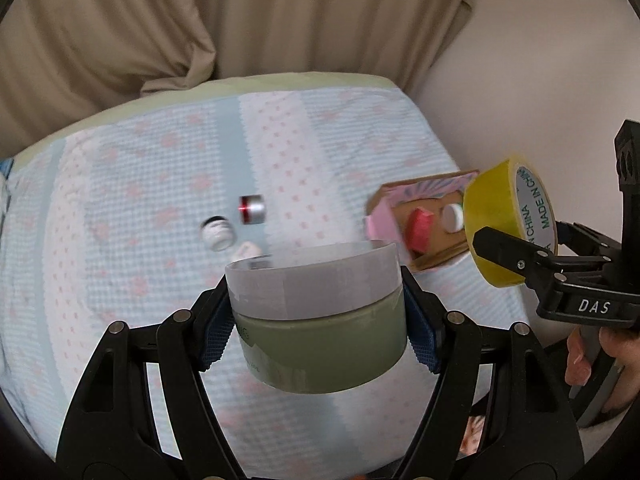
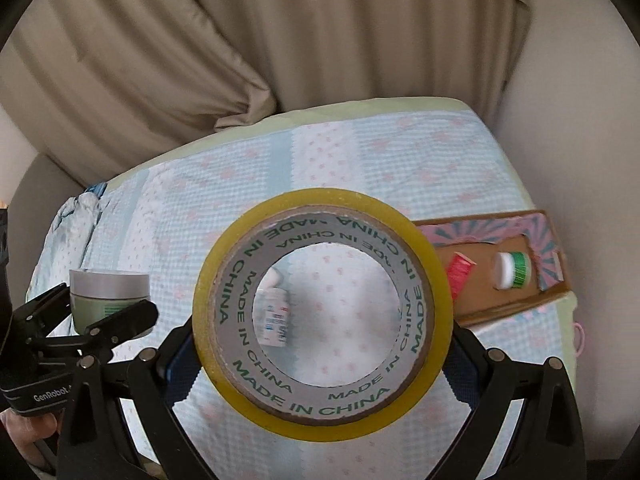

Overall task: Organize rigid objects
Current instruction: 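Carry the pale green jar and yellow tape into the pink box and release, then withdraw both tools from the pink box toward the remaining objects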

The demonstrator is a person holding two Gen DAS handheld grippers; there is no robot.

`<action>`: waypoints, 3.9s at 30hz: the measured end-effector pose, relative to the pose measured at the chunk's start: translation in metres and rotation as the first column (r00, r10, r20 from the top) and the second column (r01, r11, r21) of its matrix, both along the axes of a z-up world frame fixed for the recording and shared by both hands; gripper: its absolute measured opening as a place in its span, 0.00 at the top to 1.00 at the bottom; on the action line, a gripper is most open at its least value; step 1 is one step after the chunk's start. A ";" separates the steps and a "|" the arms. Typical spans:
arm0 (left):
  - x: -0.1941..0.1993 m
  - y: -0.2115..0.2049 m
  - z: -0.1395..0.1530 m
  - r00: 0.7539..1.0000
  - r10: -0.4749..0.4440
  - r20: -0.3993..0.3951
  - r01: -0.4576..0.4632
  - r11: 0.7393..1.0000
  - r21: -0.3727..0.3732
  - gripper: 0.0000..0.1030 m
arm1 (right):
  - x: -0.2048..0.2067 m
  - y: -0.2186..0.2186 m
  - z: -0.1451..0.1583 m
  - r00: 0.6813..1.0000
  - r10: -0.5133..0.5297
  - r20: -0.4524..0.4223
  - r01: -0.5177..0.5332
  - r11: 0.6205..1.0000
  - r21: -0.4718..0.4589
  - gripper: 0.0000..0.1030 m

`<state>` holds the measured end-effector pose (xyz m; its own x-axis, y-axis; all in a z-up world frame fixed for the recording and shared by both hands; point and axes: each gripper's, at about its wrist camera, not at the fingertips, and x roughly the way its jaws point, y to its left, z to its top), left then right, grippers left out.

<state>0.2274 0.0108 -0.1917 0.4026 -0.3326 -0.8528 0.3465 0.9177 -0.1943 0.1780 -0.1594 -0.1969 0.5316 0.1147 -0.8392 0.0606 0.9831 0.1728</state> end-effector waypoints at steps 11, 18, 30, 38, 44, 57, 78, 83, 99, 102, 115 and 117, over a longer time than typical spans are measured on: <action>-0.004 -0.150 -0.025 0.999 -0.002 -0.053 0.000 1.000 -0.030 0.32 | -0.007 -0.162 -0.003 0.998 -0.043 -0.045 0.042 0.999 -0.015 0.04; 0.015 -0.229 -0.060 0.994 -0.023 -0.109 0.024 1.000 0.010 0.32 | 0.022 -0.242 -0.051 0.986 -0.068 -0.155 0.072 0.997 0.021 0.04; 0.063 -0.322 -0.185 0.964 -0.058 -0.258 0.089 0.990 0.112 0.32 | 0.078 -0.325 -0.164 0.944 -0.127 -0.305 0.175 0.975 0.137 0.04; 0.075 -0.365 -0.237 0.947 -0.135 -0.290 0.190 0.967 0.171 0.31 | 0.101 -0.331 -0.201 0.939 -0.135 -0.315 0.199 0.964 0.178 0.04; 0.066 -0.368 -0.230 0.959 -0.171 -0.227 0.220 0.952 0.211 0.00 | 0.107 -0.334 -0.222 0.898 -0.140 -0.417 0.240 0.951 0.197 0.00; 0.070 -0.344 -0.223 0.960 -0.119 -0.253 0.173 0.964 0.202 0.00 | 0.093 -0.331 -0.211 0.937 -0.197 -0.287 0.220 0.974 0.051 0.00; 0.042 -0.295 -0.155 0.984 -0.044 -0.173 0.075 0.981 0.180 0.00 | 0.061 -0.304 -0.154 0.966 -0.135 -0.222 0.148 0.988 0.041 0.00; 0.021 -0.257 -0.119 0.992 0.001 -0.123 0.021 0.985 0.172 0.00 | 0.040 -0.287 -0.120 0.974 -0.123 -0.189 0.134 0.990 0.050 0.00; -0.030 -0.062 -0.032 0.974 0.225 -0.007 -0.222 0.966 0.130 0.00 | -0.025 -0.140 -0.022 1.000 0.015 -0.018 -0.016 0.999 -0.030 0.00; -0.033 -0.023 -0.021 0.971 0.238 0.009 -0.237 0.963 0.131 0.00 | -0.032 -0.102 -0.012 0.999 0.033 0.002 -0.033 0.999 -0.028 0.00; -0.006 0.127 -0.020 0.972 0.233 -0.005 -0.232 0.969 0.086 0.00 | -0.019 0.052 -0.014 1.000 0.023 0.001 -0.023 0.998 -0.051 0.00; 0.007 0.139 -0.028 0.974 0.224 -0.019 -0.222 0.971 0.093 0.00 | -0.012 0.072 -0.022 0.999 0.030 -0.015 -0.031 0.998 -0.057 0.00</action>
